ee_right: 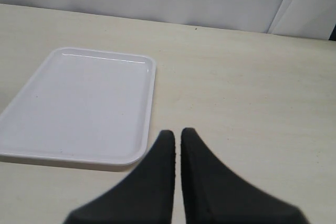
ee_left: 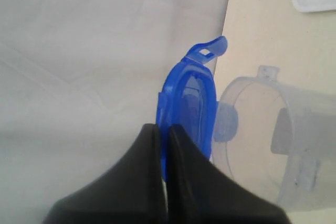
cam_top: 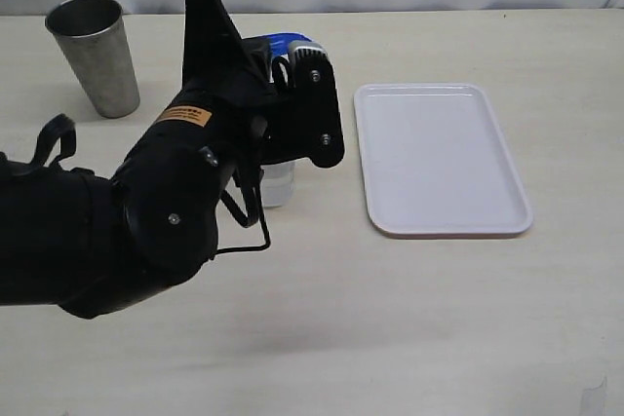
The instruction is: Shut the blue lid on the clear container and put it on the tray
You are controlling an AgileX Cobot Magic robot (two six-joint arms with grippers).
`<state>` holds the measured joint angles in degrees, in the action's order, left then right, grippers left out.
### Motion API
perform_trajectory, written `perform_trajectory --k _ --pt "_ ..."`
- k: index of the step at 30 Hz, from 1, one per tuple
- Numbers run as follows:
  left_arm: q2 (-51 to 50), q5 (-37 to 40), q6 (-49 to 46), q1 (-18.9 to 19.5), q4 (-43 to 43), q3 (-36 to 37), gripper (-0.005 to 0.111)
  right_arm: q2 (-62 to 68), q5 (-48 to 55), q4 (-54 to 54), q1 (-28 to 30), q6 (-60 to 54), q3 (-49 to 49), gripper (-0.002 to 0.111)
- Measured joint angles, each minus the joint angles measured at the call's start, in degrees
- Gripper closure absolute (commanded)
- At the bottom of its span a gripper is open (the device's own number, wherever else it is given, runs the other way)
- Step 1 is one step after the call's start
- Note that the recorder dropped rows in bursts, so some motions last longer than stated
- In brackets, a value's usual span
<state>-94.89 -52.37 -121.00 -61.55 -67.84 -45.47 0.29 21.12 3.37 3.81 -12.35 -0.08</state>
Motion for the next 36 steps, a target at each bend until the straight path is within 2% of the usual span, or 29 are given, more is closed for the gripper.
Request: perform_trajectory --k 19,36 --pt "0.0 6.72 0.0 0.0 -4.87 0.0 0.107 0.0 0.0 0.0 0.0 0.0 0.0 0.104" --pt "0.0 9.74 0.0 0.0 -9.11 0.0 0.107 0.0 0.0 0.0 0.0 0.0 0.0 0.104"
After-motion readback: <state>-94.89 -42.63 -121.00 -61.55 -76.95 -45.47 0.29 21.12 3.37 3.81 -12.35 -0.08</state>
